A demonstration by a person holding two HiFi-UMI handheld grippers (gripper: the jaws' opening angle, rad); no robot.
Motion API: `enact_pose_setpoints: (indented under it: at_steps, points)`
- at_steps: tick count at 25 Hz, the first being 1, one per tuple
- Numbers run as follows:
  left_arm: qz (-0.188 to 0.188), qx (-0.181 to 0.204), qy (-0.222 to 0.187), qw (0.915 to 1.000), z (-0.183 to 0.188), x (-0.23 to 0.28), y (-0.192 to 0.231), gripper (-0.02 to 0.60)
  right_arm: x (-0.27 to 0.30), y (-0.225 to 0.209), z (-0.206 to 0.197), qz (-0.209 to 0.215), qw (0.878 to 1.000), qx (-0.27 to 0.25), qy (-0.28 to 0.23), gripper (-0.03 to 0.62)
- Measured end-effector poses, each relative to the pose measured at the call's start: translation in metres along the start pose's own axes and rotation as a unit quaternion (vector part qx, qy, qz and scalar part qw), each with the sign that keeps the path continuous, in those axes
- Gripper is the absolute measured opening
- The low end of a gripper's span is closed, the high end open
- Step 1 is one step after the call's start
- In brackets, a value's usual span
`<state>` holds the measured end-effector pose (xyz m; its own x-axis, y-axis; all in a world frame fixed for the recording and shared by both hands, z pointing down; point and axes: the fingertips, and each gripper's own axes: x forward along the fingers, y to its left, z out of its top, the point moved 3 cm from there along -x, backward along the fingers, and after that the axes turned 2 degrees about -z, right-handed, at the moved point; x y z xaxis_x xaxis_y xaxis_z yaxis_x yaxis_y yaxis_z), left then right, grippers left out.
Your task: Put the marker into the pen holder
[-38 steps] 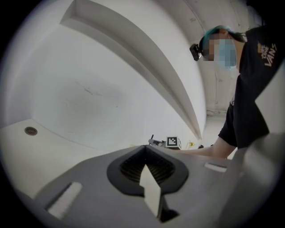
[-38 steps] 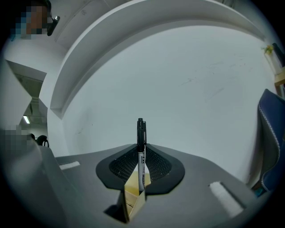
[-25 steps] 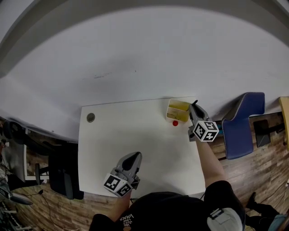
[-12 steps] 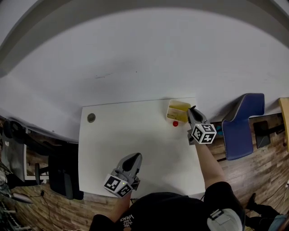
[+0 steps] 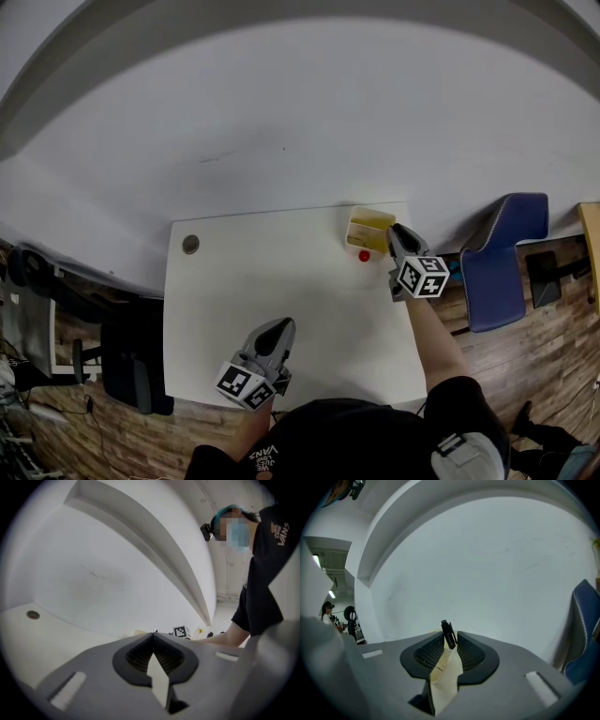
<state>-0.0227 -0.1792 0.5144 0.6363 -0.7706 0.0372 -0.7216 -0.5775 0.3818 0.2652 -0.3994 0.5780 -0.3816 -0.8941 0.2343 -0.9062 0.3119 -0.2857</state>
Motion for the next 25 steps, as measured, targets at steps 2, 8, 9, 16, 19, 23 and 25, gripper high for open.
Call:
enact_pose_setpoints:
  at_steps: [2,8,9,16,19,23,25]
  points:
    - [-0.001,0.001,0.0,1.0,0.001,0.0,0.0,0.041,-0.001,0.001,0.0,0.001,1.0,0.005,0.001,0.069]
    - [-0.012,0.003,-0.002,0.9999,0.001,-0.001,-0.003,0.041,-0.004,0.003,0.002,0.004,1.0,0.005,0.002,0.071]
    - [-0.013,0.003,-0.002,0.9999,0.001,-0.001,-0.004,0.041,-0.005,0.003,0.003,0.004,1.0,0.005,0.001,0.071]
    - [-0.018,0.004,-0.003,0.9998,0.006,-0.005,-0.005,0.041,-0.013,0.004,0.011,-0.006,1.0,0.01,-0.01,0.071]
    - [-0.022,0.004,-0.005,0.9997,0.007,-0.006,-0.005,0.04,-0.02,0.006,0.018,-0.013,1.0,0.009,-0.02,0.071]
    - [-0.032,0.004,-0.008,0.9994,0.009,-0.005,-0.006,0.04,-0.034,0.009,0.025,-0.016,0.999,0.016,-0.034,0.071]
    - [-0.038,0.003,-0.009,0.9992,0.01,-0.005,-0.006,0.04,-0.043,0.013,0.029,-0.015,0.999,0.021,-0.042,0.071]
